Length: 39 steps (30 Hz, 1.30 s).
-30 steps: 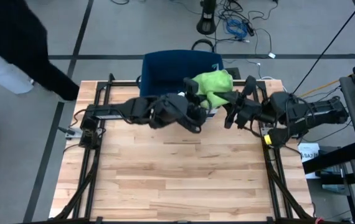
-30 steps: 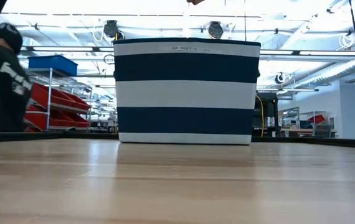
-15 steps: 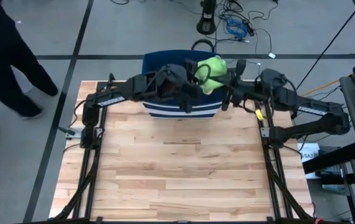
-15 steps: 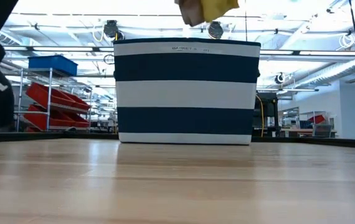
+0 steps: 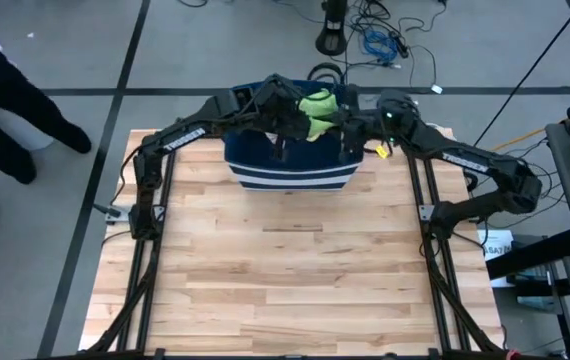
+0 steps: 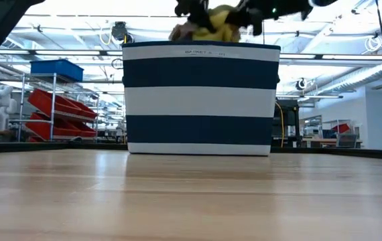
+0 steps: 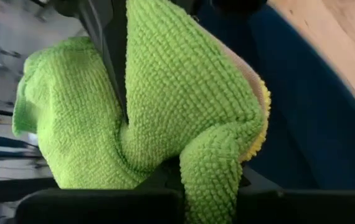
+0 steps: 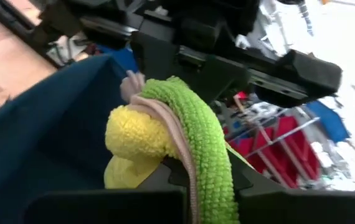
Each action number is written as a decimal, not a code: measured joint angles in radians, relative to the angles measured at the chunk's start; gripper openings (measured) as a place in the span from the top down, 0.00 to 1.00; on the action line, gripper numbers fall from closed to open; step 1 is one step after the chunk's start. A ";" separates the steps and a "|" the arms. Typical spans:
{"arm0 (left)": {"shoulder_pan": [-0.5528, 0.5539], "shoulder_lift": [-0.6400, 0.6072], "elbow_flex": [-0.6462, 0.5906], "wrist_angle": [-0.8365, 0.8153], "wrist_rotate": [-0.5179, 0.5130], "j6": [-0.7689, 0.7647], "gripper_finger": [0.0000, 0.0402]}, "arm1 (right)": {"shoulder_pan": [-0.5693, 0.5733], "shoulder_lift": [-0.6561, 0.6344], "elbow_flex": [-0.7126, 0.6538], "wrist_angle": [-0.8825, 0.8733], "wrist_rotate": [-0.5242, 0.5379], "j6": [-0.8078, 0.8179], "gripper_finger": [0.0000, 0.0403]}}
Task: Fold towel
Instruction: Put the stacked towels into the blue laundry bin
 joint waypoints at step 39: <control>0.215 -0.003 -0.438 0.242 0.159 0.094 0.76 | -0.220 0.256 -0.002 -0.017 -0.174 0.160 0.75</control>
